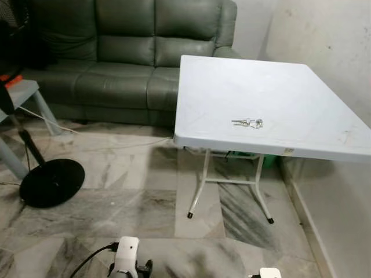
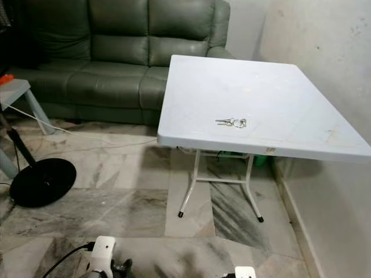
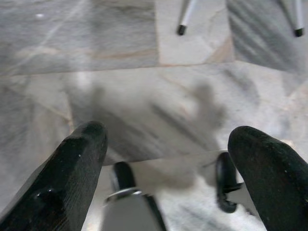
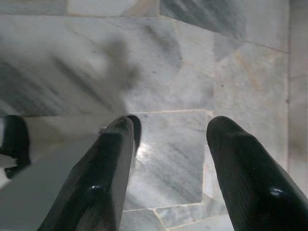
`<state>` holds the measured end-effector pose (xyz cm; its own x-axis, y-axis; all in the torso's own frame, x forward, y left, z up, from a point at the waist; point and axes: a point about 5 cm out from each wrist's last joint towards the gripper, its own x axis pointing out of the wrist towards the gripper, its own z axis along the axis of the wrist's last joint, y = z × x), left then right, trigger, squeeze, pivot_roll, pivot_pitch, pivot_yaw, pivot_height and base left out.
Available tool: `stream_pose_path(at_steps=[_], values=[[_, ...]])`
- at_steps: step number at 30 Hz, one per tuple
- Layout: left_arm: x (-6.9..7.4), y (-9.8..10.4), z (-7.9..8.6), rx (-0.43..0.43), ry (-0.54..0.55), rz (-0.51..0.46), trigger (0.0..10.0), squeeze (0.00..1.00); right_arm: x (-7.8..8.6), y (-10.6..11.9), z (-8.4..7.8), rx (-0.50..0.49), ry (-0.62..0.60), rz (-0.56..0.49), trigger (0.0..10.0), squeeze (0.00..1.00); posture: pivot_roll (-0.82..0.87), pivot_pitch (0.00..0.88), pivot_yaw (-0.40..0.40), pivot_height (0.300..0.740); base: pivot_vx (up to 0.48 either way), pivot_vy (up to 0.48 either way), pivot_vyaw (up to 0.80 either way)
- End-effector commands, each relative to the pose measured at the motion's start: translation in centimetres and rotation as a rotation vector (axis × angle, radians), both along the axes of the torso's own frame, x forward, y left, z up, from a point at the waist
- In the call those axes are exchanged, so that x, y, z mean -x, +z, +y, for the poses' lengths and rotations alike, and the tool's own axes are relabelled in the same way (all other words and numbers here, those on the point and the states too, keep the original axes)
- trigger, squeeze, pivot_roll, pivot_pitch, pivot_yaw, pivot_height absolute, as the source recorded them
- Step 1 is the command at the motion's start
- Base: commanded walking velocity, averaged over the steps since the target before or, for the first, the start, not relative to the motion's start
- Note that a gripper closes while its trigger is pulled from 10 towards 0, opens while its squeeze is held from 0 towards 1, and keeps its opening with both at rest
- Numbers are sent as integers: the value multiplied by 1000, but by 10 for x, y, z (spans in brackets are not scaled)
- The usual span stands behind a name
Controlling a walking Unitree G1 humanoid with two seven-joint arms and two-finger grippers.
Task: Hang keys on a hook
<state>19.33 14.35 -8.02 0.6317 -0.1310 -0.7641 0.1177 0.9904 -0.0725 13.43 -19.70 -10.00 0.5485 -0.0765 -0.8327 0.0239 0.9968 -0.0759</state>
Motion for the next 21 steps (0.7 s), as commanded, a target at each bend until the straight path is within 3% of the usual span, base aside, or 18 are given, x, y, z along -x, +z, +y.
stream_pose_path(at_steps=[1,7,14,15,16,21], values=[[-5,3,-1,12,7,-24,10000,0,-2,2,-5,9,-8,-11,10000,0,2,26,-71,740,0,0,0],[-8,5,0,16,12,-49,10000,0,-4,3,-5,9,5,-27,10000,0,0,27,-71,740,0,0,0],[-30,20,-2,64,28,-160,10000,0,-29,15,-8,1,4,-145,10000,0,0,29,-69,740,0,0,0],[-45,32,-3,90,24,-241,10000,0,-46,25,-8,-9,17,-232,10000,0,0,31,-68,740,0,0,0],[-50,37,-4,100,19,-276,10000,0,-54,30,-8,-12,25,-273,10000,0,1,31,-68,740,0,0,0],[-66,51,-4,127,5,-373,10000,0,-75,46,-5,-34,48,-405,10000,0,2,32,-69,740,0,0,0]])
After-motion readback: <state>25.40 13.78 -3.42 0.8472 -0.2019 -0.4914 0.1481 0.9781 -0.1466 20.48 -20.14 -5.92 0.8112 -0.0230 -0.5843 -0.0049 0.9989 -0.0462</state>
